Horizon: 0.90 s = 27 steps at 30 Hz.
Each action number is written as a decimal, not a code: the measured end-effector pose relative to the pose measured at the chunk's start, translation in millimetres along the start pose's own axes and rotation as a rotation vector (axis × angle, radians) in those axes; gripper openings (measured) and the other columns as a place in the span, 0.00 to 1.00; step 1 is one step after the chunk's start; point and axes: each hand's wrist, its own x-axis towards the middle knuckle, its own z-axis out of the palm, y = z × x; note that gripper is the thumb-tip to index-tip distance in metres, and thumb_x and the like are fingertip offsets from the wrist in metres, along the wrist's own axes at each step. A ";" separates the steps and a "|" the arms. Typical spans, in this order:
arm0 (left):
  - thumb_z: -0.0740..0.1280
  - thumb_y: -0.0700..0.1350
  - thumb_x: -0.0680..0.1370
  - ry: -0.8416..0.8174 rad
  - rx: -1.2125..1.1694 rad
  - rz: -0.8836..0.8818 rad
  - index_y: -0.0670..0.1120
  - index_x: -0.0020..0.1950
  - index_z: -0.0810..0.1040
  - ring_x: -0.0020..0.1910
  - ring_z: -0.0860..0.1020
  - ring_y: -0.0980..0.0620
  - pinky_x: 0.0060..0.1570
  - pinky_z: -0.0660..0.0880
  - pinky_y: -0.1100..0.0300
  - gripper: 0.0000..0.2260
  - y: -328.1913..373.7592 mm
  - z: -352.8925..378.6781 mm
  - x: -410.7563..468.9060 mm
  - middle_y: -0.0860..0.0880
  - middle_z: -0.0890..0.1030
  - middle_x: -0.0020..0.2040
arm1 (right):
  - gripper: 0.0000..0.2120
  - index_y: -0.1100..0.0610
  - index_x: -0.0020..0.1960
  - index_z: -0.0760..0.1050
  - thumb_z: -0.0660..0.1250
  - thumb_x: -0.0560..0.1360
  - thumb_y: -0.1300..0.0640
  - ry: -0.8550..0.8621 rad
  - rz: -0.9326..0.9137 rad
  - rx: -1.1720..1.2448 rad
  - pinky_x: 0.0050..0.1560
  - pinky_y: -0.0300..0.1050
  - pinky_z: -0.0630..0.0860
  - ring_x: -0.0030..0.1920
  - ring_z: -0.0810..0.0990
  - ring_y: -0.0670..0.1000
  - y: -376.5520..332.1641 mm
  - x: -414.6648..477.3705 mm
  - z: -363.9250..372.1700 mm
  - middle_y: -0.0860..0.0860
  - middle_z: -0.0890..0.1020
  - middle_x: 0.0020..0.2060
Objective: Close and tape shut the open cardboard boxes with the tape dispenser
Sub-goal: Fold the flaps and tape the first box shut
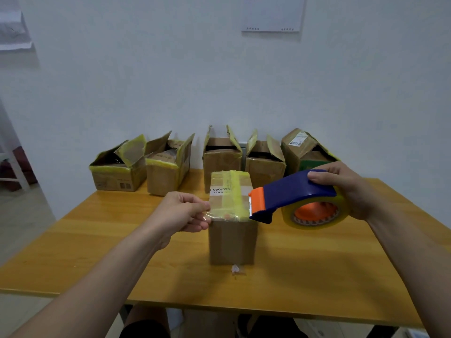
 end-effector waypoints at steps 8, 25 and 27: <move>0.72 0.43 0.81 0.041 0.140 0.114 0.43 0.53 0.83 0.34 0.84 0.49 0.33 0.80 0.60 0.04 -7.9 5.9 0.0 0.42 0.86 0.37 | 0.37 0.64 0.50 0.83 0.78 0.58 0.33 0.008 0.017 -0.027 0.38 0.42 0.80 0.39 0.85 0.55 2.5 1.1 2.6 0.60 0.85 0.41; 0.72 0.44 0.80 0.084 0.188 0.185 0.45 0.51 0.84 0.34 0.85 0.47 0.35 0.82 0.56 0.03 -15.8 15.9 -3.2 0.45 0.86 0.36 | 0.29 0.61 0.50 0.83 0.72 0.62 0.38 0.025 0.042 -0.052 0.39 0.42 0.82 0.41 0.85 0.57 7.4 -2.9 -0.8 0.60 0.86 0.43; 0.72 0.44 0.80 0.084 0.189 0.190 0.45 0.51 0.84 0.35 0.86 0.47 0.35 0.82 0.56 0.03 -16.4 16.1 -3.5 0.45 0.86 0.36 | 0.29 0.62 0.50 0.83 0.71 0.62 0.38 0.025 0.038 -0.058 0.39 0.41 0.82 0.40 0.85 0.57 8.7 -3.4 0.1 0.60 0.86 0.42</move>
